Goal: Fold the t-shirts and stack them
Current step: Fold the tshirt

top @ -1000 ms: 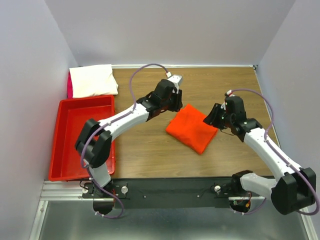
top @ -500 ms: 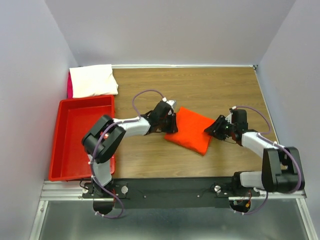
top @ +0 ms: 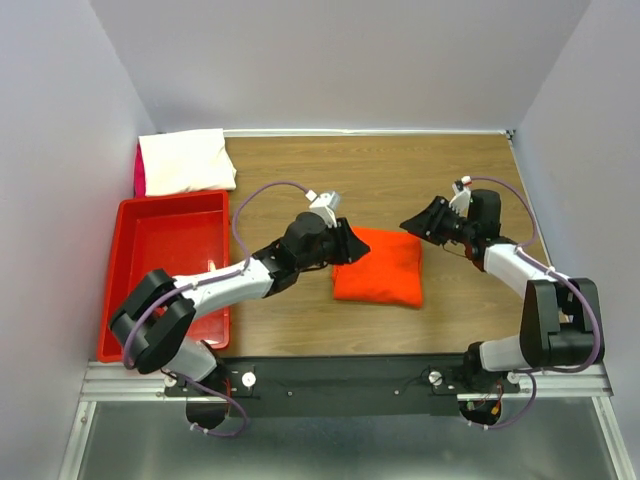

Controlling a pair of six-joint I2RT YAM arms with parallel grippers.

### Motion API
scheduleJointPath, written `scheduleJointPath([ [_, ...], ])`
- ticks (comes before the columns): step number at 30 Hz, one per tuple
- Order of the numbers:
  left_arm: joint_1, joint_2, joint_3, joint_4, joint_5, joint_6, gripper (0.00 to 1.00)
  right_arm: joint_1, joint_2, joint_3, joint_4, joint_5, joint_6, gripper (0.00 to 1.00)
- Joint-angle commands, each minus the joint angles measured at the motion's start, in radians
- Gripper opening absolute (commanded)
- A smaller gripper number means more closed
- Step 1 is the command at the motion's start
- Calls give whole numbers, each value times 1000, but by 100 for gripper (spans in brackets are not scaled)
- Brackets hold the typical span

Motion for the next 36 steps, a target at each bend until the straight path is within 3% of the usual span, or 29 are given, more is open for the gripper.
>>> scheduleJointPath([
  [1, 53, 37, 21, 134, -61, 6, 42, -7, 12, -50, 273, -164, 179, 53],
  [3, 77, 95, 53, 165, -26, 14, 41, -7, 68, -78, 394, -178, 242, 54],
  [10, 191, 370, 140, 237, 100, 26, 40, -25, 313, -102, 541, -153, 258, 55],
  [12, 221, 427, 176, 240, 119, 28, 40, -81, 384, -110, 635, -175, 299, 54],
  [17, 260, 539, 214, 243, 174, 17, 39, -128, 520, -86, 691, -216, 307, 54],
  [21, 292, 499, 174, 248, 168, 20, 39, -135, 446, -81, 693, -256, 320, 54],
  [25, 297, 322, 108, 236, 165, 38, 40, -131, 291, -115, 693, -327, 371, 56],
  [30, 185, 138, 1, 200, 159, 37, 43, -114, 74, -291, 694, -390, 445, 60],
  [36, 44, 113, -149, 216, 183, -85, 43, -108, -17, -504, 696, -423, 445, 61],
])
